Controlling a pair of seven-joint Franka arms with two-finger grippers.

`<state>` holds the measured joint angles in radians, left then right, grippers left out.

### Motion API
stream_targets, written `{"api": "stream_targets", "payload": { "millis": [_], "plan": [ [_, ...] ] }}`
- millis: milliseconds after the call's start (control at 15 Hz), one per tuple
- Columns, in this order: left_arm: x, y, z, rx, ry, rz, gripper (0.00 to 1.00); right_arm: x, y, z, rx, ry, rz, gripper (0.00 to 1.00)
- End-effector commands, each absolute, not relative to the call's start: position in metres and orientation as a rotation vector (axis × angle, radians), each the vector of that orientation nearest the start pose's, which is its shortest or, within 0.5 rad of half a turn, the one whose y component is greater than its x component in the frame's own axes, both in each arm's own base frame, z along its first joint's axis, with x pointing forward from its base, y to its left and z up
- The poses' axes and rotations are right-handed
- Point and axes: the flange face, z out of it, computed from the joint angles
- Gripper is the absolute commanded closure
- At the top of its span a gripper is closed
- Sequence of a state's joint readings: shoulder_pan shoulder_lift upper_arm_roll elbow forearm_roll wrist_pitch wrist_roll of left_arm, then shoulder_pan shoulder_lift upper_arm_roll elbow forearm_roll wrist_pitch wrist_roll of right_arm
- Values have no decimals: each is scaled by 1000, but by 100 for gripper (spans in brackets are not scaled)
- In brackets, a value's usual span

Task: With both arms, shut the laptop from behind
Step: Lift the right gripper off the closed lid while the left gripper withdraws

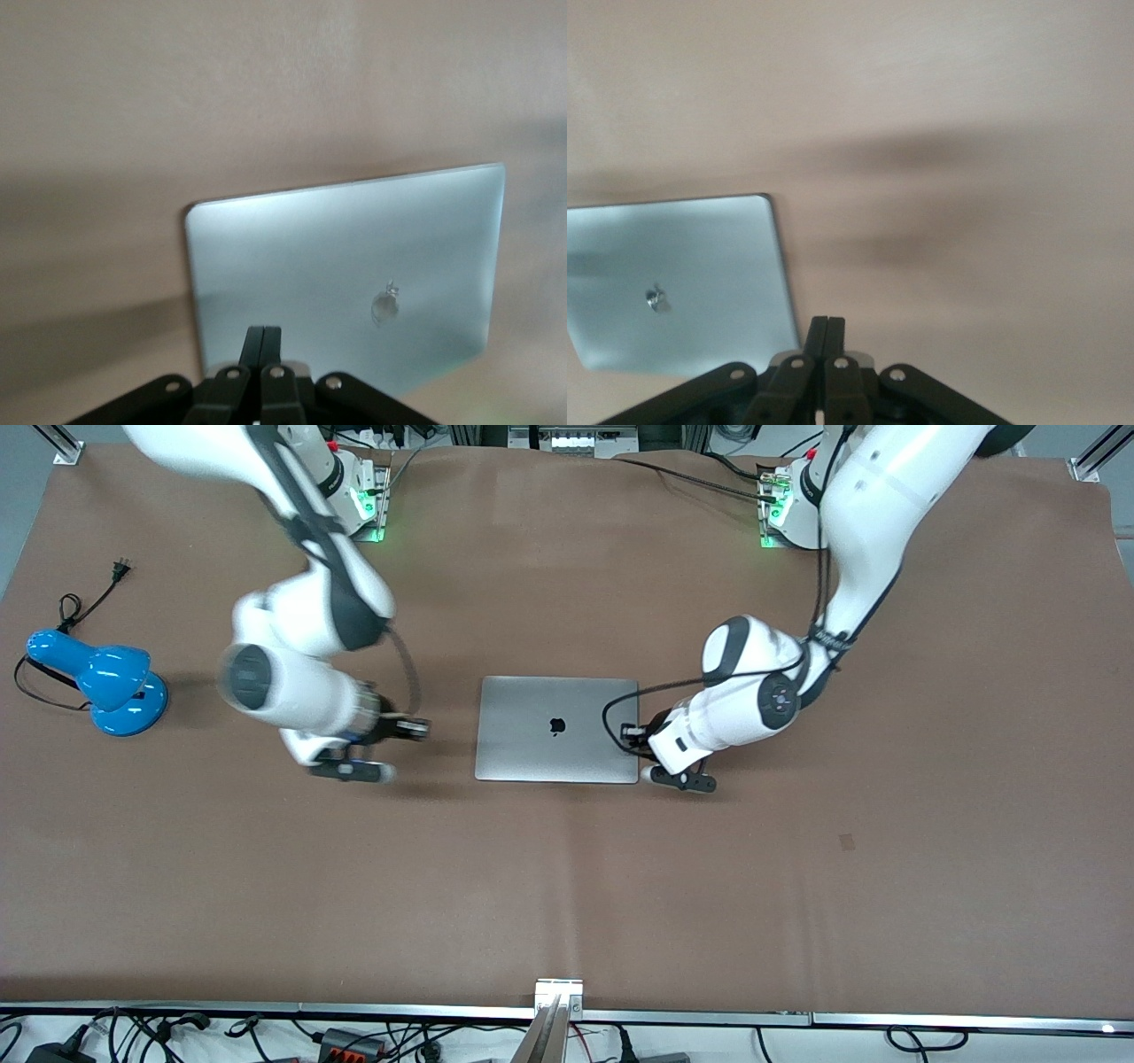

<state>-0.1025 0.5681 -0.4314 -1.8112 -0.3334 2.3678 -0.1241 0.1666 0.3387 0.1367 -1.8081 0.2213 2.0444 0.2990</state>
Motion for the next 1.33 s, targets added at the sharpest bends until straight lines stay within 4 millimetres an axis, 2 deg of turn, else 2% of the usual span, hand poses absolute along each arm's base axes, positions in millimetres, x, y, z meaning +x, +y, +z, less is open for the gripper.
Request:
{"api": "stream_targets", "payload": {
  "millis": [0, 133, 267, 467, 533, 667, 733, 800, 867, 933, 1000, 1067, 1267],
  "plan": [
    [569, -283, 313, -3395, 404, 231, 100, 610, 145, 411, -2948, 140, 313, 100],
    [575, -252, 336, -3317, 422, 251, 100, 619, 119, 448, -2992, 133, 328, 100],
    [579, -228, 358, -3199, 472, 251, 100, 624, 92, 473, -3014, 98, 334, 100],
    [594, -198, 413, -3064, 481, 291, 99, 625, 46, 492, -3024, -34, 350, 100],
    [598, -188, 434, -3052, 458, 324, 99, 627, 29, 506, -3063, -121, 325, 100],
    [601, -177, 472, -3025, 426, 369, 98, 626, 11, 526, -3101, -233, 339, 100],
    [602, -168, 489, -2985, 415, 375, 94, 624, -1, 530, -3092, -228, 335, 100],
    [601, -162, 503, -2965, 406, 393, 88, 615, -8, 546, -3097, -238, 286, 98],
    [601, -159, 514, -2967, 409, 399, 69, 606, -8, 553, -3106, -240, 247, 86],
    [599, -156, 523, -2971, 420, 395, 33, 597, -8, 560, -3119, -238, 192, 41],
    [596, -144, 539, -2985, 394, 356, 0, 585, -13, 557, -3126, -221, 181, 0],
    [592, -133, 551, -3016, 353, 338, 0, 574, -19, 562, -3135, -198, 111, 0],
    [571, -87, 568, -3102, 201, 330, 0, 563, -6, 573, -3146, -208, 28, 0]
  ]
}}
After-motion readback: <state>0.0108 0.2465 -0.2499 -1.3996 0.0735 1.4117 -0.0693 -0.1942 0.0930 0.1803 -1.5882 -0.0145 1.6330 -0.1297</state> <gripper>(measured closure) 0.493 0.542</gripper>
